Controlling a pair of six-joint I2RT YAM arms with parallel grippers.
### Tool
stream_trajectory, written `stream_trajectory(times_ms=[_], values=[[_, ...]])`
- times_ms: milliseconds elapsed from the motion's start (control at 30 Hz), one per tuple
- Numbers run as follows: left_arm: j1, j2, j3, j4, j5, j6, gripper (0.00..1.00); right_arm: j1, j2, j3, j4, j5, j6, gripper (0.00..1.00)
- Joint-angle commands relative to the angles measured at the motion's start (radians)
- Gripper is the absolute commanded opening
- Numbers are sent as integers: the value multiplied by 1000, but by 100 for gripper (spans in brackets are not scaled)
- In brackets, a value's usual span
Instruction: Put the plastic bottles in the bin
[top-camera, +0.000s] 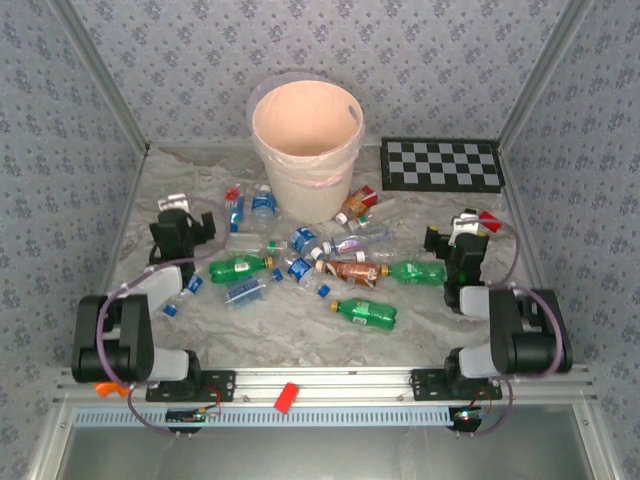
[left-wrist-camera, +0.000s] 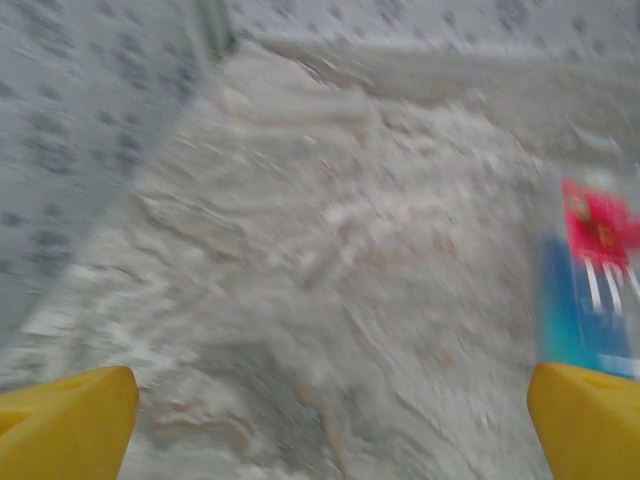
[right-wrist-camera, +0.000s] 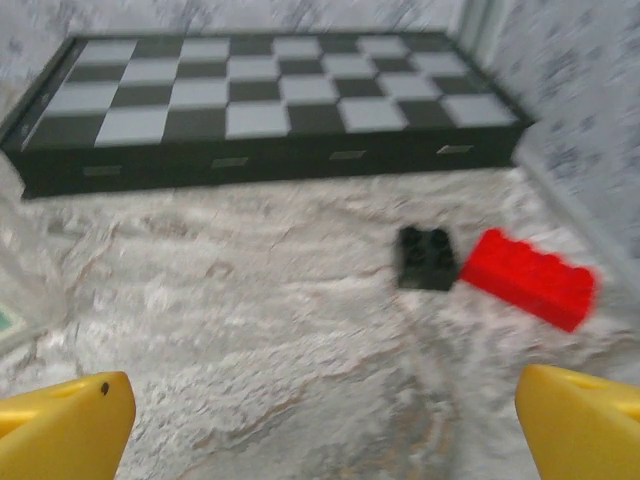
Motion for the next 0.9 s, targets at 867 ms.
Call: stream_trajectory(times_ms=[867], values=[[-382, -482, 135, -739, 101, -460, 100, 332, -538, 384, -1233, 5, 414, 100]])
